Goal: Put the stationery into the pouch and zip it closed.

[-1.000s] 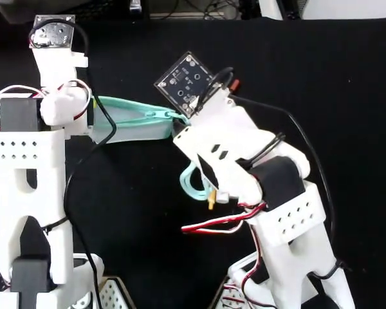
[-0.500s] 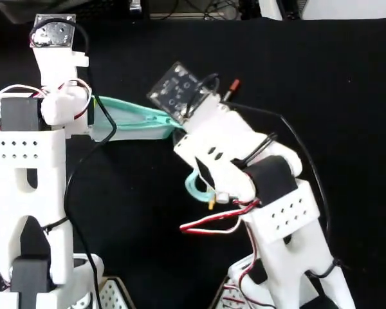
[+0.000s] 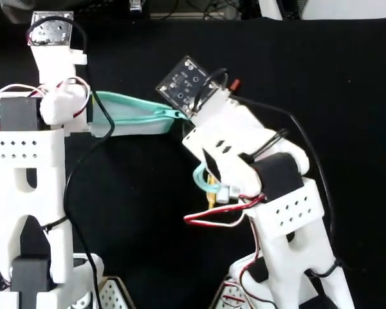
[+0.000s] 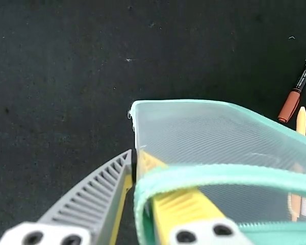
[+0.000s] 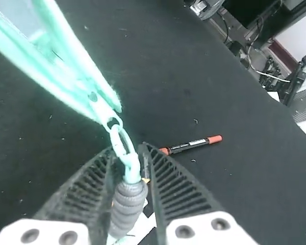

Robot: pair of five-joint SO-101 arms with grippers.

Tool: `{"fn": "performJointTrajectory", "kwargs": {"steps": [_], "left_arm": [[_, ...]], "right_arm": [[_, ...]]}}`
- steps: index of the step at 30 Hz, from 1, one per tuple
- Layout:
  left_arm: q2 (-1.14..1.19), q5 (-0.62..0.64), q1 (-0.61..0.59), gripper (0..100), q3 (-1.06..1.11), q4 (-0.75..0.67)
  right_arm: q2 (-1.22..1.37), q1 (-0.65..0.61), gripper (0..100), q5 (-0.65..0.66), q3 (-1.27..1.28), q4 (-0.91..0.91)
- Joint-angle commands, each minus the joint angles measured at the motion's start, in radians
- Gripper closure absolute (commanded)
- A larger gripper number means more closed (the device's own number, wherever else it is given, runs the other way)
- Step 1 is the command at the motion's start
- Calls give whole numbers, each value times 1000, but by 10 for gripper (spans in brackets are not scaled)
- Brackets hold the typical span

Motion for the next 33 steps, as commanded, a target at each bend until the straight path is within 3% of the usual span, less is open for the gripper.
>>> {"fn": "performJointTrajectory", "kwargs": {"steps": [1, 3, 7, 11, 14, 17, 22, 26, 33], "left_arm": [[-18, 0, 22, 971, 12, -23], [-18, 0, 18, 971, 22, -23], [-12, 0, 16, 971, 28, -21], [-17, 0, 18, 971, 28, -21], [-11, 0, 16, 971, 28, -17], [-17, 0, 16, 971, 42, -17], [-11, 0, 16, 971, 77, -25], [-18, 0, 19, 971, 77, -25], [-18, 0, 19, 971, 77, -20]], "right_arm": [[-28, -64, 821, -71, -134, 68], [-30, -83, 756, -80, -214, 149], [-31, -61, 744, -86, -389, 304], [-31, 84, 744, -152, -487, 397], [-18, 242, 763, -233, -415, 422], [48, 319, 823, -245, -177, 344], [303, 377, 828, -261, 162, -35], [509, 400, 832, -292, 163, -199], [837, 422, 832, -288, -84, -190]]}}
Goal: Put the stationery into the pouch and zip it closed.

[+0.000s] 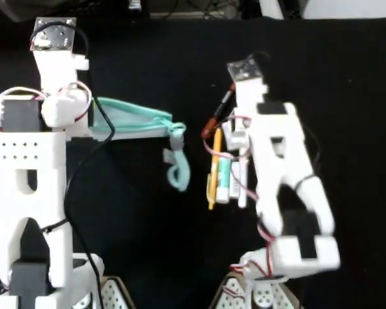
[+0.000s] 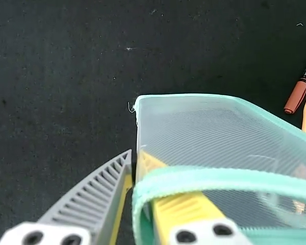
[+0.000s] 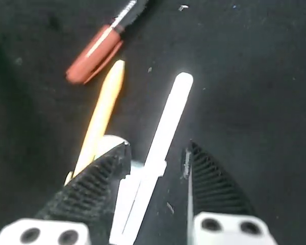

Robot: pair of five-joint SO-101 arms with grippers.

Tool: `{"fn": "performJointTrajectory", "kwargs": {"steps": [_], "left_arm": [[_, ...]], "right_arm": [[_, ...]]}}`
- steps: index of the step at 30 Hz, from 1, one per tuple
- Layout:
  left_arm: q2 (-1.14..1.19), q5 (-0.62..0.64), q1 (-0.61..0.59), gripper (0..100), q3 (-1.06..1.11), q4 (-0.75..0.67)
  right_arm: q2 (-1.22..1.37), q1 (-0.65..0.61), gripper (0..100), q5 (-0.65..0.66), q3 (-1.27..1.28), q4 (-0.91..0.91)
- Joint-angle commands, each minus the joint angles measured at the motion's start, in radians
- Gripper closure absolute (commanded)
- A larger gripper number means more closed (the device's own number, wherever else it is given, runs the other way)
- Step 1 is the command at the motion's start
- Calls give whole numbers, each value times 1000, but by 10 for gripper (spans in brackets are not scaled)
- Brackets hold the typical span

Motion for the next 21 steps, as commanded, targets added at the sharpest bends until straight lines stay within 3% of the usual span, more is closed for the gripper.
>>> {"fn": "performJointTrajectory", "kwargs": {"steps": [1, 11, 15, 21], "left_arm": [[-11, 2, 8, 971, 4, -11], [-11, 2, 7, 971, 4, -8], [-11, 2, 7, 971, 4, -8], [-11, 2, 7, 971, 4, -6]], "right_arm": [[133, 18, 832, -8, -173, 5], [420, 21, 836, -5, -432, 5], [466, 25, 984, -3, -467, 29], [443, 25, 986, -8, -535, 146]]}}
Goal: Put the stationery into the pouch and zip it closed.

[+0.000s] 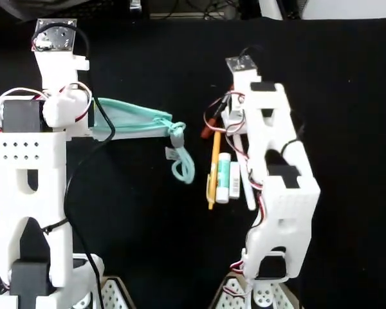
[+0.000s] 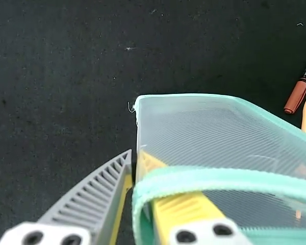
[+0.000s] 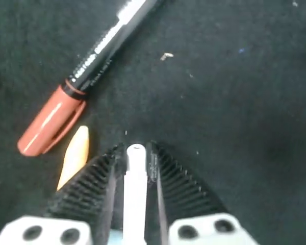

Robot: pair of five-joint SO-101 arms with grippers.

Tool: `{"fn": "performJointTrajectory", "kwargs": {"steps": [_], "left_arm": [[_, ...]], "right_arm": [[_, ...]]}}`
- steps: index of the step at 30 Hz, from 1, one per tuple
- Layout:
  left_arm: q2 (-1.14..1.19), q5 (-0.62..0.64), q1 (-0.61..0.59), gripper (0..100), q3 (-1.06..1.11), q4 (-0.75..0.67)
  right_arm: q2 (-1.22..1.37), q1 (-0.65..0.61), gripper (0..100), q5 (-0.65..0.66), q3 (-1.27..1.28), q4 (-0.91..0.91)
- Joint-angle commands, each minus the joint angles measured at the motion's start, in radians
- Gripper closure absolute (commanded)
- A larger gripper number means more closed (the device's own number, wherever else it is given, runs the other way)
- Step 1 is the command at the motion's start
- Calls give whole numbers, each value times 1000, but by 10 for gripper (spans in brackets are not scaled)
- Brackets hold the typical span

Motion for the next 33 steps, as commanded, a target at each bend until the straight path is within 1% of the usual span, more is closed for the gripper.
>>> {"fn": "performJointTrajectory", "kwargs": {"steps": [1, 6, 13, 18, 21, 24, 26, 28, 33], "left_arm": [[-11, 2, 7, 971, 4, -6], [-11, 2, 7, 971, 4, -6], [-11, 2, 7, 971, 4, -6], [-11, 2, 7, 971, 4, -6], [-11, 2, 7, 971, 4, -6], [-11, 2, 7, 971, 4, -6], [-11, 2, 7, 971, 4, -6], [-11, 2, 7, 971, 4, -6], [-11, 2, 12, 971, 4, -6]], "right_arm": [[-58, 9, 986, -6, -73, 60], [-271, 9, 986, -6, -47, 117], [-728, 2, 986, -8, 77, 203], [-1047, -9, 986, -6, 96, 261], [-1244, -110, 986, -12, 90, 267], [-1432, -304, 986, -72, 94, 219], [-1526, -411, 986, -81, 110, 153], [-1596, -491, 986, -81, 160, 54], [-1695, -617, 986, -86, 331, -190]]}}
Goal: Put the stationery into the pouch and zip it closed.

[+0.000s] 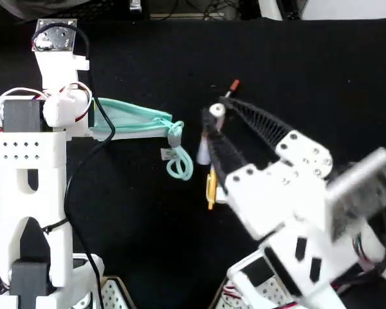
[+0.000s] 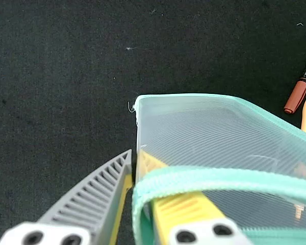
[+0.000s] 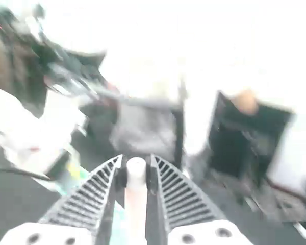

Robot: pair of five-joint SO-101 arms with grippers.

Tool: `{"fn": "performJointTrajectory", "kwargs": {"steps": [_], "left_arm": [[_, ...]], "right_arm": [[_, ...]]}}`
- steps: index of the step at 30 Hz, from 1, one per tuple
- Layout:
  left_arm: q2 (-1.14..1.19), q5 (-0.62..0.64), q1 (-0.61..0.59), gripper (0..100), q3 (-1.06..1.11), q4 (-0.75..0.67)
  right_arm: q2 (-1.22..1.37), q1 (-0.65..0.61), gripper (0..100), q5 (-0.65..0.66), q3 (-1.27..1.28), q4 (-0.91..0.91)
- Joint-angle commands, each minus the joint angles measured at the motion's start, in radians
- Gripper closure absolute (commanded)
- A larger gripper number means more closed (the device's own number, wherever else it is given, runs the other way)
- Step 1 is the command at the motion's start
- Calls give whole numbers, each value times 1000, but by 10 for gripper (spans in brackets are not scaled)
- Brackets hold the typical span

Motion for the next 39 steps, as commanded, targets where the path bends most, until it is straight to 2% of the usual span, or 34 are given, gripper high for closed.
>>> {"fn": "performJointTrajectory", "kwargs": {"steps": [1, 5, 9, 24, 27, 31, 33, 37, 39], "left_arm": [[-11, 2, 12, 971, 4, -6], [-11, 2, 7, 971, 4, -6], [-11, 2, 5, 971, 4, -5], [-11, 2, 7, 971, 4, 15], [-11, 2, 7, 971, 4, 14], [-11, 2, 7, 971, 4, 14], [-11, 2, 7, 971, 4, 14], [-11, 2, 7, 971, 4, 14], [-11, 2, 7, 971, 4, 14]], "right_arm": [[-44, -100, 986, -8, 113, -209], [-47, -163, 986, -2, 259, -462], [-47, -170, 986, 0, 384, -698], [-4, -166, 986, 2, 768, -924], [53, -170, 966, 49, 743, -868], [128, -209, 762, 110, 544, -615], [160, -241, 703, 101, 403, -462], [182, -239, 736, 104, 147, -258], [174, -166, 763, 104, 58, -203]]}}
